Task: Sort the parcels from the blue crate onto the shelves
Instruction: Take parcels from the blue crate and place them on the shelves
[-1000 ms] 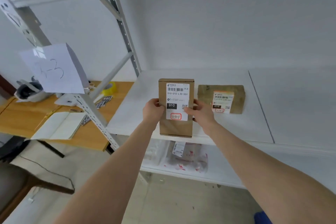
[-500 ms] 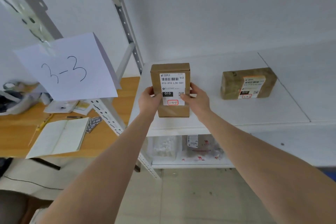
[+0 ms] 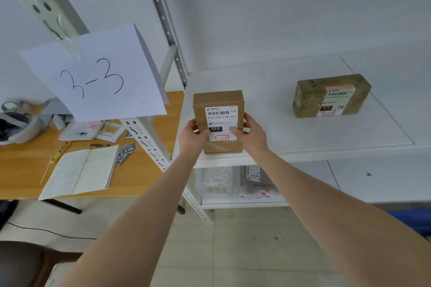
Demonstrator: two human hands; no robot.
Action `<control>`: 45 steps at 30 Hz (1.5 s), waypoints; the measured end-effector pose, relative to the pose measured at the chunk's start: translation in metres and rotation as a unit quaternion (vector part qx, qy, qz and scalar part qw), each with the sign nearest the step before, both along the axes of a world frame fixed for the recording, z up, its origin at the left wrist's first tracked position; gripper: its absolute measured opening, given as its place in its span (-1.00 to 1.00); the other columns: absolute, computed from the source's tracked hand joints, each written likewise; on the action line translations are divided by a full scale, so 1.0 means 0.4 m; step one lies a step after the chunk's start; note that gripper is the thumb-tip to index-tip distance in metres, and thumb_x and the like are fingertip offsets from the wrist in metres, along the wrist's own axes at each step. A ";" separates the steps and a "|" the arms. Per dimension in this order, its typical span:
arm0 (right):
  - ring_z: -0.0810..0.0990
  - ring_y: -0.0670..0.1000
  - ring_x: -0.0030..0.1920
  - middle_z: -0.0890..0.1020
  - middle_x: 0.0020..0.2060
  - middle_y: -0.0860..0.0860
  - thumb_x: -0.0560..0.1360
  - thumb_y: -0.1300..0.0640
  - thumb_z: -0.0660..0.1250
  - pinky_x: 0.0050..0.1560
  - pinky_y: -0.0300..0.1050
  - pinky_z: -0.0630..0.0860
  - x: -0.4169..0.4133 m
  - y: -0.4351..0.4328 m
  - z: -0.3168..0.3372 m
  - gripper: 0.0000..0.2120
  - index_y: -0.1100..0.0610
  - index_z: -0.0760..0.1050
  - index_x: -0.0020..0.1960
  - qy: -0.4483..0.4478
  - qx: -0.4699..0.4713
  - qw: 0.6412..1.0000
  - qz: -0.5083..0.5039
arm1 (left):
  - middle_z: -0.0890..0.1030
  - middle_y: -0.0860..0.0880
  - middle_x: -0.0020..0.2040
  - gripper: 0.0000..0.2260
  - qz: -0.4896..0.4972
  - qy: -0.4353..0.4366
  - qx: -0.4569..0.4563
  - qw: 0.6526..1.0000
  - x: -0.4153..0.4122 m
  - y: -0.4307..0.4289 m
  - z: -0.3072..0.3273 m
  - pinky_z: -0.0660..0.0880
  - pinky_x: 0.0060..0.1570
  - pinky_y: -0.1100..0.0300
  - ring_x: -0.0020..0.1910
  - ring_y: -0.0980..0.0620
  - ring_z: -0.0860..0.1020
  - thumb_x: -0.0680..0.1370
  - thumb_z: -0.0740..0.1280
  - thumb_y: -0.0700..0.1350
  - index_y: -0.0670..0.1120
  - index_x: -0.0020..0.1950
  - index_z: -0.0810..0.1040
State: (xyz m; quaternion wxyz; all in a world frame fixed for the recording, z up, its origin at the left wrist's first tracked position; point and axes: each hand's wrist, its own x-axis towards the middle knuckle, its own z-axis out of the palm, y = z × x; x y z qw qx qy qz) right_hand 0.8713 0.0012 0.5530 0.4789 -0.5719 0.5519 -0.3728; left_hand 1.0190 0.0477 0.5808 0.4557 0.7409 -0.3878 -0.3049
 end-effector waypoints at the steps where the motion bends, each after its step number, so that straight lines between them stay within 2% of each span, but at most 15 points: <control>1: 0.54 -0.01 0.19 0.57 0.24 0.03 0.51 0.21 0.38 0.22 -0.13 0.45 -0.001 0.004 -0.007 -0.46 0.01 0.33 0.45 0.003 0.004 1.000 0.001 | 0.62 0.01 0.12 -0.66 -0.002 -0.003 0.007 1.000 0.002 0.000 -0.010 0.51 0.00 0.20 0.05 0.04 0.58 0.50 0.35 -0.19 -0.11 0.28 0.50; 3: 0.56 -0.02 0.14 0.59 0.22 0.02 0.51 0.21 0.37 0.21 -0.16 0.44 -0.003 0.009 -0.021 -0.48 0.03 0.36 0.43 0.016 0.008 1.000 0.002 | 0.63 0.00 0.11 -0.69 -0.003 -0.010 0.016 1.000 0.007 0.003 -0.025 0.48 0.01 0.20 0.04 0.03 0.58 0.51 0.36 -0.18 -0.12 0.25 0.53; 5: 0.57 0.01 0.16 0.60 0.22 0.02 0.52 0.21 0.36 0.25 -0.10 0.44 -0.005 0.011 -0.033 -0.52 0.04 0.39 0.42 0.039 0.011 0.999 0.000 | 0.64 0.00 0.09 -0.71 -0.006 -0.012 0.023 1.000 0.012 0.007 -0.039 0.48 0.02 0.19 0.04 0.02 0.59 0.51 0.36 -0.17 -0.11 0.23 0.56; 9: 0.58 0.04 0.17 0.61 0.19 0.03 0.53 0.18 0.34 0.23 -0.05 0.45 -0.004 0.016 -0.061 -0.53 0.05 0.38 0.42 0.081 0.006 0.997 0.007 | 0.65 -0.01 0.11 -0.72 -0.012 -0.028 0.047 0.998 0.024 0.013 -0.068 0.49 0.16 0.10 0.08 0.00 0.60 0.52 0.36 -0.16 -0.10 0.23 0.56; 13: 0.59 0.04 0.16 0.62 0.18 0.03 0.53 0.18 0.34 0.22 -0.04 0.45 0.005 0.008 -0.086 -0.52 0.03 0.37 0.43 0.093 0.003 0.996 -0.006 | 0.62 -0.01 0.12 -0.71 -0.014 -0.023 0.047 0.999 0.024 0.006 -0.072 0.48 0.10 0.14 0.09 0.00 0.59 0.52 0.36 -0.15 -0.09 0.24 0.52; 17: 0.60 0.04 0.14 0.63 0.16 0.02 0.53 0.20 0.35 0.22 -0.06 0.45 0.018 -0.016 -0.098 -0.51 0.02 0.38 0.43 0.089 0.005 0.996 -0.018 | 0.61 -0.02 0.15 -0.65 -0.027 -0.007 0.045 0.999 0.025 -0.010 -0.067 0.48 0.11 0.13 0.10 -0.01 0.58 0.51 0.39 -0.10 -0.11 0.27 0.49; 21: 0.62 0.04 0.09 0.63 0.16 0.02 0.52 0.19 0.36 0.22 0.00 0.50 0.026 -0.025 -0.115 -0.54 0.02 0.43 0.40 0.092 -0.009 0.995 -0.024 | 0.59 0.02 0.16 -0.59 -0.038 0.002 0.053 0.998 0.018 -0.018 -0.050 0.40 0.03 0.23 0.12 0.05 0.53 0.52 0.35 0.06 -0.11 0.29 0.46; 23: 0.62 0.03 0.06 0.63 0.15 0.01 0.52 0.15 0.36 0.19 0.03 0.52 0.032 -0.023 -0.120 -0.57 0.01 0.45 0.37 0.107 -0.021 0.994 -0.026 | 0.52 0.03 0.23 -0.50 -0.008 0.013 0.009 1.000 0.010 -0.022 -0.026 0.42 0.09 0.20 0.18 0.08 0.49 0.51 0.34 0.11 -0.09 0.37 0.38; 25: 0.62 0.03 0.08 0.63 0.15 0.00 0.52 0.13 0.35 0.19 0.06 0.53 0.038 -0.018 -0.121 -0.59 0.00 0.44 0.36 0.109 -0.026 0.993 -0.027 | 0.39 0.01 0.35 -0.37 0.038 -0.047 -0.064 0.996 0.009 -0.025 0.000 0.42 0.18 0.17 0.29 0.07 0.41 0.49 0.36 0.10 -0.06 0.47 0.23; 27: 0.61 0.02 0.12 0.62 0.17 -0.01 0.52 0.13 0.35 0.21 0.04 0.52 0.042 -0.011 -0.118 -0.59 0.00 0.43 0.36 0.109 -0.026 0.993 -0.027 | 0.31 -0.07 0.41 -0.35 0.039 -0.189 -0.118 0.974 0.010 -0.027 0.026 0.39 0.19 0.15 0.35 0.01 0.36 0.51 0.37 0.04 -0.07 0.51 0.18; 29: 0.60 0.03 0.15 0.62 0.17 0.00 0.53 0.14 0.34 0.20 0.01 0.51 0.041 -0.007 -0.117 -0.61 0.03 0.44 0.34 0.119 -0.030 0.992 -0.028 | 0.34 -0.13 0.41 -0.41 -0.016 -0.329 -0.170 0.929 0.015 -0.032 0.042 0.38 0.22 0.08 0.36 -0.11 0.35 0.51 0.38 -0.06 -0.11 0.49 0.25; 31: 0.59 0.04 0.16 0.62 0.17 0.01 0.54 0.17 0.33 0.16 -0.04 0.50 0.038 -0.007 -0.115 -0.67 0.09 0.46 0.30 0.132 -0.034 0.990 -0.027 | 0.42 -0.12 0.35 -0.49 -0.064 -0.404 -0.195 0.891 0.024 -0.042 0.037 0.40 0.26 0.01 0.34 -0.17 0.36 0.49 0.38 -0.18 -0.13 0.42 0.37; 34: 0.59 0.07 0.14 0.62 0.15 0.04 0.54 0.21 0.32 0.12 -0.07 0.49 0.033 -0.010 -0.114 -0.73 0.16 0.49 0.24 0.140 -0.035 0.989 -0.029 | 0.48 -0.09 0.31 -0.55 -0.081 -0.412 -0.195 0.886 0.031 -0.050 0.032 0.41 0.29 -0.03 0.34 -0.18 0.37 0.46 0.38 -0.28 -0.13 0.35 0.46; 39: 0.60 0.08 0.11 0.63 0.11 0.05 0.54 0.22 0.32 0.13 -0.03 0.50 0.032 -0.015 -0.121 -0.78 0.18 0.49 0.17 0.137 -0.031 0.989 -0.035 | 0.48 -0.13 0.31 -0.53 -0.092 -0.426 -0.199 0.878 0.033 -0.047 0.034 0.38 0.32 -0.03 0.34 -0.20 0.38 0.44 0.37 -0.36 -0.17 0.35 0.46; 45: 0.60 0.08 0.04 0.63 0.06 0.06 0.52 0.21 0.34 0.06 0.00 0.55 0.039 -0.020 -0.134 -0.81 0.16 0.47 0.13 0.162 -0.039 0.985 -0.036 | 0.40 -0.20 0.31 -0.46 -0.099 -0.448 -0.165 0.873 0.031 -0.054 0.033 0.46 0.15 0.07 0.28 -0.22 0.42 0.38 0.38 -0.39 -0.22 0.35 0.41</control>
